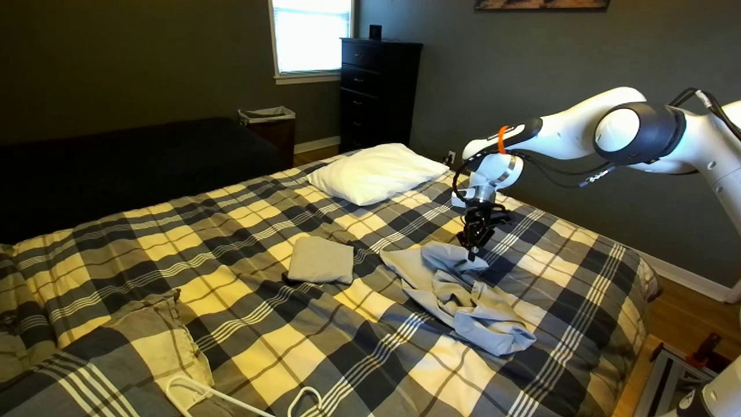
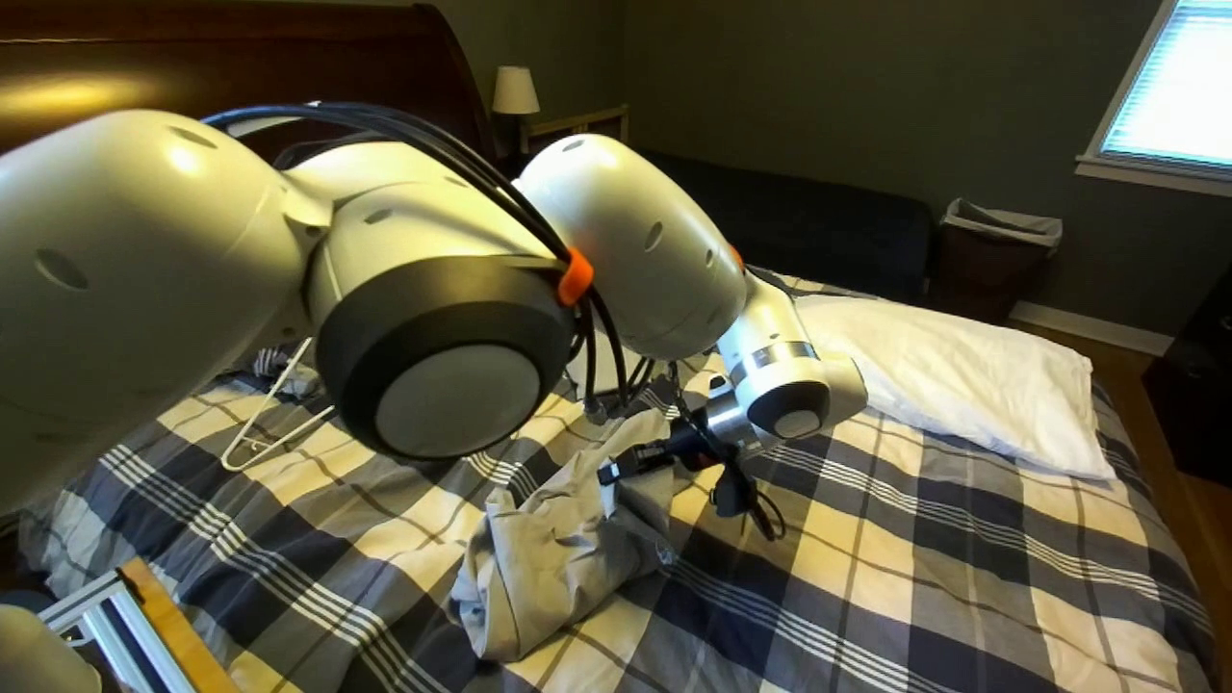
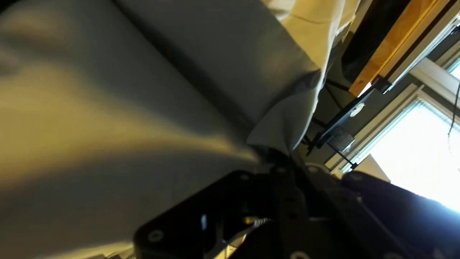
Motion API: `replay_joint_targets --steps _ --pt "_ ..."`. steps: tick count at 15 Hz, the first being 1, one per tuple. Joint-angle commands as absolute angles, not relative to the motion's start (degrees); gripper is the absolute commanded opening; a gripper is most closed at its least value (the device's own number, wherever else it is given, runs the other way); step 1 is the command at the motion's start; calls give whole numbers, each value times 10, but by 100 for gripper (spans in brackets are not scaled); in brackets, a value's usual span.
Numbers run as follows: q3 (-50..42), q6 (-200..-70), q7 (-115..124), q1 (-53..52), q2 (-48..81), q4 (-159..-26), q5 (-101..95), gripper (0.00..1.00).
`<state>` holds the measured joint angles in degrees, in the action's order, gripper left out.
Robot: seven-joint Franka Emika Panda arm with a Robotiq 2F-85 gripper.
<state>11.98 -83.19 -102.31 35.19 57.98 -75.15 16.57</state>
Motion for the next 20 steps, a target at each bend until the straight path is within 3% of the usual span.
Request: replay_joint_targets --steps 1,6,12,18,19,20 --pt "84 -825 -1037 330 556 -769 184 0" --pt "27 -911 -1014 258 429 -925 143 0" --pt "3 -923 -991 169 319 -1092 85 0" --pt "12 -902 -994 116 303 -1201 50 0" --pt "12 -902 -995 112 305 -1209 50 26" --pt "11 -906 -994 110 302 -1217 49 28"
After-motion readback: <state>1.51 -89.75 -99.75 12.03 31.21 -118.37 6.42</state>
